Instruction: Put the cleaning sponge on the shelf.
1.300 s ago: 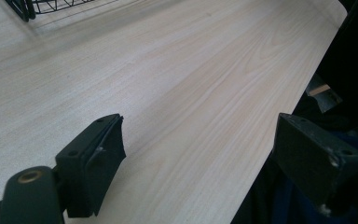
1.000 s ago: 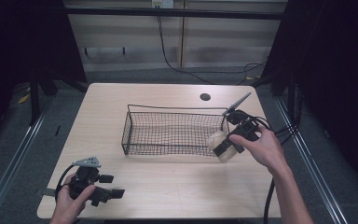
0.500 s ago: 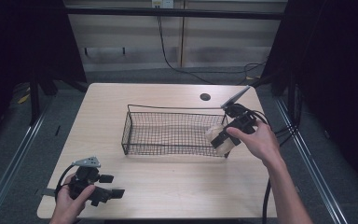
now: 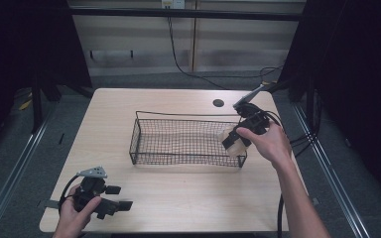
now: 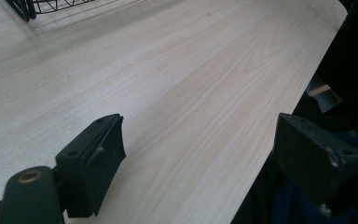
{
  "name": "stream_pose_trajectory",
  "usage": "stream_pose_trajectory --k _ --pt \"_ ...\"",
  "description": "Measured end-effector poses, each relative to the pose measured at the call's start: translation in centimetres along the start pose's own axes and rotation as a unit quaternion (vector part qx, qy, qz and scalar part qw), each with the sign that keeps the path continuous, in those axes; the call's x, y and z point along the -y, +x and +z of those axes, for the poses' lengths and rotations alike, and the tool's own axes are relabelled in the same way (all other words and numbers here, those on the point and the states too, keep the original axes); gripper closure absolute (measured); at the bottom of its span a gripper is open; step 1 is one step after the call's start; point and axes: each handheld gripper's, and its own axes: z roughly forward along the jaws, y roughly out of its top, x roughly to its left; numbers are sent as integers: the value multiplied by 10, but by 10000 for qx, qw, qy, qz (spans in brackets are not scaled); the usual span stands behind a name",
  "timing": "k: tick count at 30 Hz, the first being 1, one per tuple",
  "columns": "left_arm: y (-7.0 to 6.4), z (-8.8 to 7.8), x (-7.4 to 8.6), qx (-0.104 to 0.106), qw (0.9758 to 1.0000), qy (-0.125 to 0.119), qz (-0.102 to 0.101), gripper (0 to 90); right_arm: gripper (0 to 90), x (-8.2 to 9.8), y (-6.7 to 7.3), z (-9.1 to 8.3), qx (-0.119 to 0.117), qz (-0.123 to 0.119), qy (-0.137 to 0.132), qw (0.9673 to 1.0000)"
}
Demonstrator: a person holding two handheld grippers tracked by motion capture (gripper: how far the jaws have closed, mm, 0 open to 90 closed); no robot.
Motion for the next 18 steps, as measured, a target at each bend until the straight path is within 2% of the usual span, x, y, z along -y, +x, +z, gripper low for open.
stream_pose_trajectory --k 9,10,13,15,18 --pt "0 0 0 6 10000 -19 -5 163 268 -10 -4 8 207 139 1 9997" --pt "1 0 0 5 10000 -17 -4 163 268 -11 -4 13 242 231 -5 9994" --pt "0 0 0 11 10000 -11 -6 163 268 -12 -6 15 195 289 -16 9994" --pt "0 0 0 4 10000 -4 -7 163 268 -14 -9 18 282 424 -44 9987" --pt "0 0 0 -1 10000 -24 -10 163 267 -16 -11 21 327 494 -20 9982"
